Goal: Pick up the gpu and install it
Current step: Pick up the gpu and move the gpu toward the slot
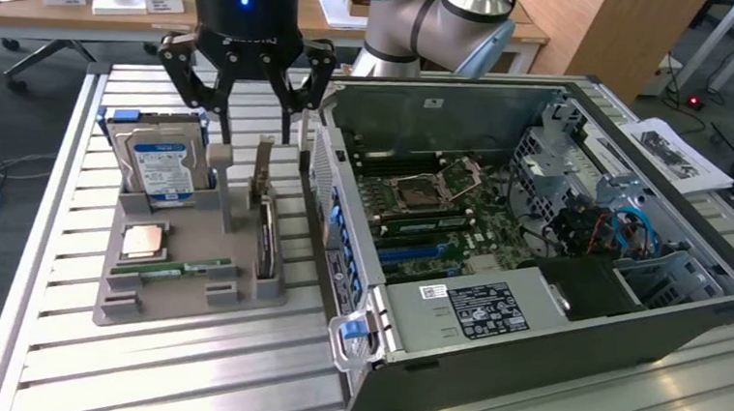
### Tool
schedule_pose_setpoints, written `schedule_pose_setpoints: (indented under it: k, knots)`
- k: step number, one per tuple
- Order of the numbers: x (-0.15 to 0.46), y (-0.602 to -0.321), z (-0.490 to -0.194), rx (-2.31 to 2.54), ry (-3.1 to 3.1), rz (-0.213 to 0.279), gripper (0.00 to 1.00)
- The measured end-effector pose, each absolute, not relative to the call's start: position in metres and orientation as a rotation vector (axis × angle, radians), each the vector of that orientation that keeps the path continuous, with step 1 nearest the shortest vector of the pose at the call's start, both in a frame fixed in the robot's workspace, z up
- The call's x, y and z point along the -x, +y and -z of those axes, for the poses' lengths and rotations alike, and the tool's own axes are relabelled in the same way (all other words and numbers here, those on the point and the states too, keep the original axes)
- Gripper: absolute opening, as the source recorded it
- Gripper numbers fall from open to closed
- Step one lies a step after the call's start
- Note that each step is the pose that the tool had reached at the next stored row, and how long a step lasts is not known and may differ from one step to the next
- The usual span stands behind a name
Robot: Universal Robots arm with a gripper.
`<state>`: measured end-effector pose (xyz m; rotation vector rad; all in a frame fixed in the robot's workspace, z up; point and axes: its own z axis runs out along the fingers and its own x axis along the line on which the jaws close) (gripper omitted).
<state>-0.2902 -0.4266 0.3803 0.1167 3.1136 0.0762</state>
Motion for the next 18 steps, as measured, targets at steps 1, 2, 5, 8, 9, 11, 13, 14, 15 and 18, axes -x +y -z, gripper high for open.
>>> schedule_pose_setpoints:
  k: [1,2,5,8,9,11,13,14,15,18]
  knots:
    - [0.29,-0.427,-0.379,-0.117,3.114,-0.076,0.6]
    - [0.29,-0.427,-0.378,-0.117,3.114,-0.076,0.6]
    - [0.29,-0.427,-0.374,-0.117,3.114,-0.076,0.6]
    - [0.29,-0.427,-0.37,-0.117,3.114,-0.076,0.6]
    - [0.29,-0.427,-0.369,-0.117,3.114,-0.076,0.6]
    - [0.29,-0.427,-0.367,-0.117,3.114,-0.076,0.6]
    - [0.29,-0.427,-0.365,-0.117,3.114,-0.076,0.6]
    - [0.29,-0.427,-0.363,-0.117,3.114,-0.076,0.6]
    - [0.29,-0.427,-0.362,-0.117,3.114,-0.076,0.6]
    - [0.29,-0.427,-0.359,-0.117,3.114,-0.076,0.6]
